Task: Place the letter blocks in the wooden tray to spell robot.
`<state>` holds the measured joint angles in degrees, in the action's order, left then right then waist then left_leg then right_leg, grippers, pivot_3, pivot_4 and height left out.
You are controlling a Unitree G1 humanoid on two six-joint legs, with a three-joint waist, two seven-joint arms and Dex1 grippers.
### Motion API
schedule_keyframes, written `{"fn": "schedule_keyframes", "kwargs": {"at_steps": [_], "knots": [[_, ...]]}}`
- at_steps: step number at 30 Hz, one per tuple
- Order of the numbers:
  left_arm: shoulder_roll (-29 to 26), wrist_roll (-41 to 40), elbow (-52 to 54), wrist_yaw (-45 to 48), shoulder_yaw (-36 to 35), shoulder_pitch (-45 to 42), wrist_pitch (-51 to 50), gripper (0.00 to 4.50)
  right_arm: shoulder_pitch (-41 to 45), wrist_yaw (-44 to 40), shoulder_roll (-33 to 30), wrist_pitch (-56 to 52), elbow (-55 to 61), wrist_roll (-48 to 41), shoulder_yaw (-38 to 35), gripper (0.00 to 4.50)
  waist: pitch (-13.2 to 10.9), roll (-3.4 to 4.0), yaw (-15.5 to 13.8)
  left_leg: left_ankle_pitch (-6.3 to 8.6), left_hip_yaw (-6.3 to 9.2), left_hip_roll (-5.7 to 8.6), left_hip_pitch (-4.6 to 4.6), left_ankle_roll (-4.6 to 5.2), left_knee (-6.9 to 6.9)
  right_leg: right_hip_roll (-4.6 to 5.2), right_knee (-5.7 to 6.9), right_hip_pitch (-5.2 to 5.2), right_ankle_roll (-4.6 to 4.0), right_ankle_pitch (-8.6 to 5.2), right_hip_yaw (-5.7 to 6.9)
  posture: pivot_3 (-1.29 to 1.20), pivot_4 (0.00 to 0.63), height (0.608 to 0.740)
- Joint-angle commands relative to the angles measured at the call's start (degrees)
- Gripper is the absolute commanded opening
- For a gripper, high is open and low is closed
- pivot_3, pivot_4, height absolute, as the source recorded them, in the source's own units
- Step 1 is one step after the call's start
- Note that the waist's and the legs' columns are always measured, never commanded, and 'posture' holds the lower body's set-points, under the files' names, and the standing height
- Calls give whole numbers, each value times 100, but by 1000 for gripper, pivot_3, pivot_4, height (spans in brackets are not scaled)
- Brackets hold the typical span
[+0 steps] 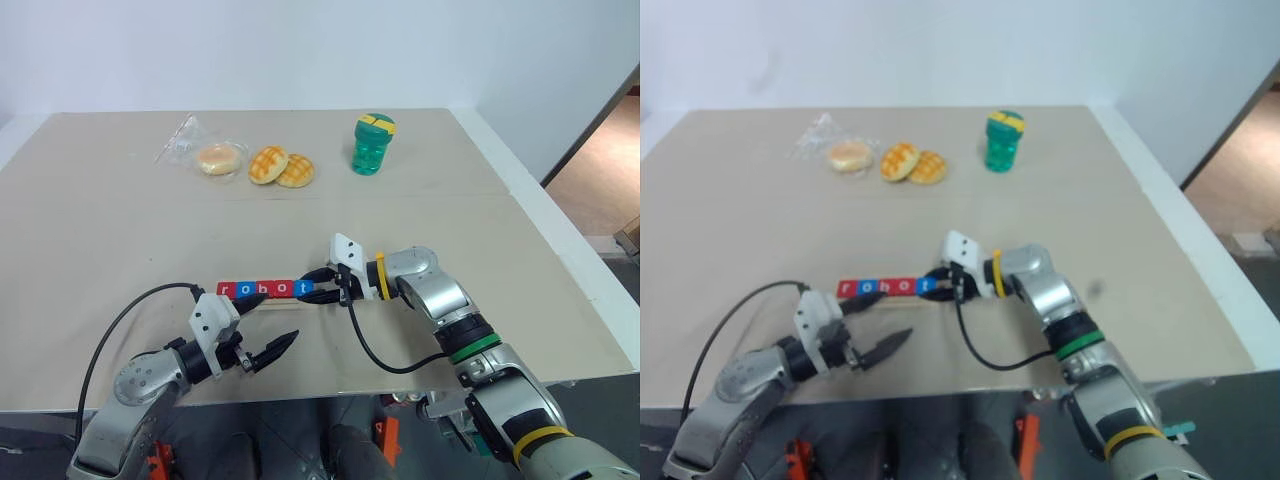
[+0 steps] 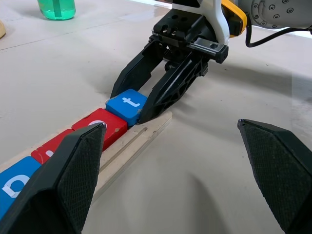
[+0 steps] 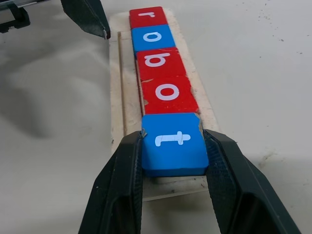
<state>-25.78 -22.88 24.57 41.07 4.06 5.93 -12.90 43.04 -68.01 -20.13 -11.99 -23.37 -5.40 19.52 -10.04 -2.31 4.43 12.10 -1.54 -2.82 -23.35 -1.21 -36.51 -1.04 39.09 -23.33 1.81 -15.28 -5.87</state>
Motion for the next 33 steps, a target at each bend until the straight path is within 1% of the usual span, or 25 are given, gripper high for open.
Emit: {"fn": "schedule_keyframes", "kwargs": {"at_steps": [1,14,19,33], "knots": [[-14,36,167,7,1,-17,109,4500,179,-98,3,181,-28,-15,-86,1710,0,0,0,0,0,1,0,0,0,1,0,0,0,0,-1,0,150,740],[-34,79,118,38,10,4,115,4500,382,-372,-15,349,-247,-40,-103,1710,-1,1,0,0,1,5,-2,0,1,5,0,0,0,0,-1,0,150,740],[-32,96,118,27,12,0,113,4500,570,-410,61,452,-542,-1,-101,1710,-1,1,0,0,1,5,-1,0,1,4,0,0,0,0,0,0,150,740],[-3,142,128,-2,11,53,92,4500,687,-624,97,687,-913,37,-56,1710,-1,1,-1,0,1,8,-2,0,1,10,0,0,-5,3,0,0,150,740]]}}
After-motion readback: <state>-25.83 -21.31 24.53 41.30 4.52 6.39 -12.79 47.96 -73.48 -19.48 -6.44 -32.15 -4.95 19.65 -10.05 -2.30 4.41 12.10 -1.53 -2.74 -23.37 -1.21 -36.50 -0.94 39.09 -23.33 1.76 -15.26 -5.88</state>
